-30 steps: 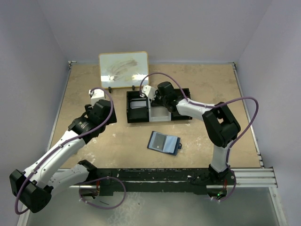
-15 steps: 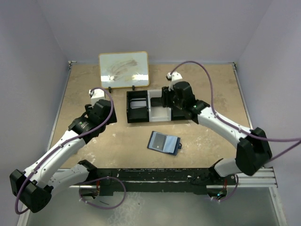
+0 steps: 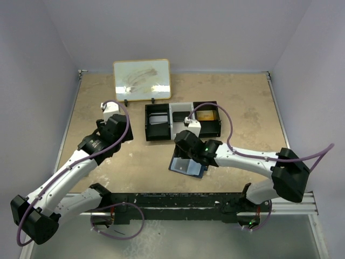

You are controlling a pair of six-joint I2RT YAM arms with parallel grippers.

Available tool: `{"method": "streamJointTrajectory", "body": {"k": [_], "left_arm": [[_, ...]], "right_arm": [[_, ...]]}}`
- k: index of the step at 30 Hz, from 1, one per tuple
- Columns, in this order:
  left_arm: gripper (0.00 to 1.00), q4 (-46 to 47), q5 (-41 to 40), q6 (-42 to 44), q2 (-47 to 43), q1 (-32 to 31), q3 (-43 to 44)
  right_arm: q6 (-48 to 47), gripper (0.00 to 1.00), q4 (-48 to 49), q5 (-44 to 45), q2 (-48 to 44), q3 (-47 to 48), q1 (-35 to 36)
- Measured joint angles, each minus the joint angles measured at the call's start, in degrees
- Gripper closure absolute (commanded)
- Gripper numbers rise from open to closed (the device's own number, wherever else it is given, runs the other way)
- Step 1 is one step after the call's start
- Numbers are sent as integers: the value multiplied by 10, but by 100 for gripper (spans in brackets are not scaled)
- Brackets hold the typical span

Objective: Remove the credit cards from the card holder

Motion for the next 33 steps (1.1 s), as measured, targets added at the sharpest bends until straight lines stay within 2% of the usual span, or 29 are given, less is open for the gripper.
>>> {"method": "streamJointTrajectory", "body": {"k": [4, 11, 20, 24, 33], "left_arm": [[31, 0, -3, 0, 0, 0, 0], [31, 0, -6, 0, 0, 0, 0], [31, 0, -6, 0, 0, 0, 0], [31, 0, -6, 0, 0, 0, 0], [31, 0, -5, 0, 2, 0, 0]], "right_arm": [[59, 46, -26, 24, 33, -2, 19], [99, 43, -49, 29, 65, -13, 22], [115, 40, -33, 23, 98, -19, 22], [122, 35, -14, 23, 113, -17, 22], [121, 32, -7, 28, 120, -13, 25]]}}
